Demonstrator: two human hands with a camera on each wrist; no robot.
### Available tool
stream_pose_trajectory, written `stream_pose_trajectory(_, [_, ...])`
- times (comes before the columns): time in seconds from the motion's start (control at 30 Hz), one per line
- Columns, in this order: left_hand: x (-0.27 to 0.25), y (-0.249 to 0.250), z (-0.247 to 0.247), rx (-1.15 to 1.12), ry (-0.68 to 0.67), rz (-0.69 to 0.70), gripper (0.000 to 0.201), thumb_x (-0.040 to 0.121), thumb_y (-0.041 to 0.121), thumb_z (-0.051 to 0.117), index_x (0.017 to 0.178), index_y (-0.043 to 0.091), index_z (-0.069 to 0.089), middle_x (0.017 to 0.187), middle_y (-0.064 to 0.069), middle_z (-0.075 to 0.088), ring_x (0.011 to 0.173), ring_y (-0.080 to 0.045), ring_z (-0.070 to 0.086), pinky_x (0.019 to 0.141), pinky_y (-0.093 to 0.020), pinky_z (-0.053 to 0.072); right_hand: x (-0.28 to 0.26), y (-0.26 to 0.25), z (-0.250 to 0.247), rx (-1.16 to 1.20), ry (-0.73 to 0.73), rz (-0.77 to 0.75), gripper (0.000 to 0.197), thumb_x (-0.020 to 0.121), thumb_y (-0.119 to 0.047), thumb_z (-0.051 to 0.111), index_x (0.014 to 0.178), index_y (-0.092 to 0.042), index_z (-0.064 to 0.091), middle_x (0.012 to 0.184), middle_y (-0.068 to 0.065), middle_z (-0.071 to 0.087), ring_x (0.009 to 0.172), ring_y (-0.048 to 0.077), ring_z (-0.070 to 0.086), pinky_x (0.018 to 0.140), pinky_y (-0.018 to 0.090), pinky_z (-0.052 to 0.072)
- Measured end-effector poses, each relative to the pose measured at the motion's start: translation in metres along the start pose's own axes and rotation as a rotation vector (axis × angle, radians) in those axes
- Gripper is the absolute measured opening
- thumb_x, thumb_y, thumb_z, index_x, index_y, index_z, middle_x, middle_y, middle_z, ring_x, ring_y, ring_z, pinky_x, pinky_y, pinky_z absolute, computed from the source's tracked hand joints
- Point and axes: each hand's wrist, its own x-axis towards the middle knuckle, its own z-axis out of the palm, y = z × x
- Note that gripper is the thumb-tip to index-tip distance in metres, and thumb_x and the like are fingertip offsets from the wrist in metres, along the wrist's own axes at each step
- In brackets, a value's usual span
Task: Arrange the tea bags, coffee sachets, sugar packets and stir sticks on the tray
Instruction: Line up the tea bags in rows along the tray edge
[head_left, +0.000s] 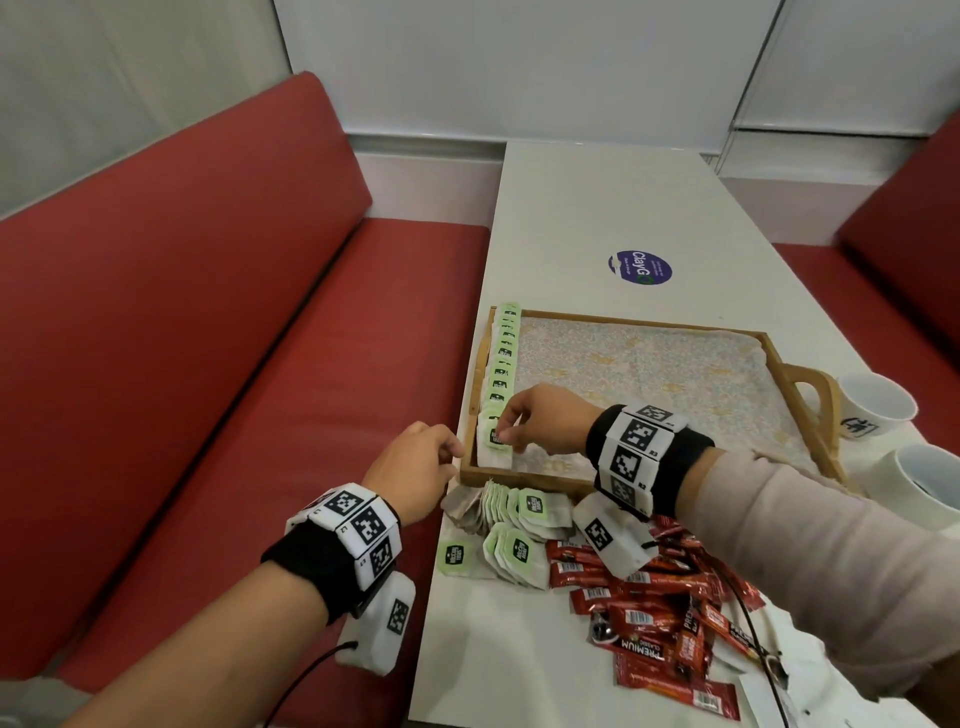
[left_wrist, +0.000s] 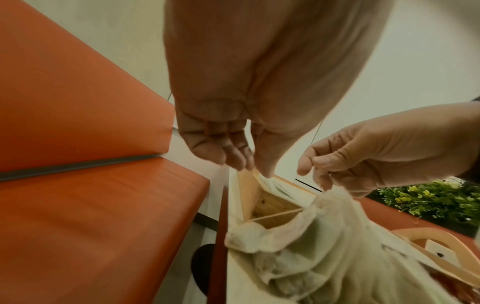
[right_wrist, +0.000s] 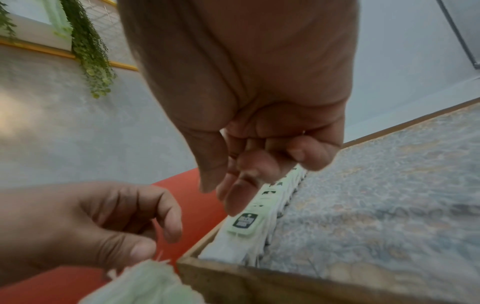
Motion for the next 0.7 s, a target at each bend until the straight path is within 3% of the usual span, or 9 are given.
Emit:
stream_pose_trajectory(0.2, [-0.019,-0.005,0.006,0.095,-0.142,-0.045,0.035,0.091,0.018,0.058,0.125,0.024,0.053,0.123,-0.001,0.047,0.105,-0.019,0.054,0.094,-0.032,0.046,-0.027,0.004,0.005,0.035,0.010,0.002,0.009,0.090,-0.020,0.063,0.095,-0.014,0.067,0.071,-0.008,0.063,0.054,0.003,0.048,0.050,0.017,0.037])
stream_pose_trajectory(0.4, [-0.029,0.006,0.017,0.068,-0.083,-0.057,0.030,0.089,0.024,0.061,0.118,0.021,0.053,0.120,-0.002,0.045,0.097,-0.018,0.055,0.090,-0.032,0.046,-0.047,0.017,0.014,-0.037,0.076,-0.035,0.012,0.083,-0.016,0.068,0.094,-0.021,0.068,0.075,-0.011,0.058,0.067,0.006,0.054,0.066,0.020,0.046])
stream_pose_trajectory(0.53, [-0.033,0.010,0.023,0.074,-0.065,-0.067,0.037,0.083,0.029,0.068,0.115,0.021,0.050,0.119,-0.001,0.044,0.098,-0.018,0.053,0.084,-0.028,0.045,-0.053,0.020,0.017,-0.112,0.005,-0.097,0.027,0.080,-0.004,0.069,0.102,-0.019,0.067,0.082,-0.006,0.060,0.066,0.003,0.051,0.061,0.016,0.041])
stream_pose_trajectory(0.7, [-0.035,0.009,0.027,0.108,-0.111,-0.087,0.054,0.084,0.029,0.066,0.132,0.018,0.043,0.129,-0.006,0.042,0.113,-0.024,0.050,0.095,-0.033,0.044,-0.062,0.015,0.026,-0.190,-0.077,-0.209,0.036,0.074,-0.003,0.074,0.103,-0.023,0.069,0.084,-0.004,0.059,0.072,0.011,0.053,0.069,0.025,0.045])
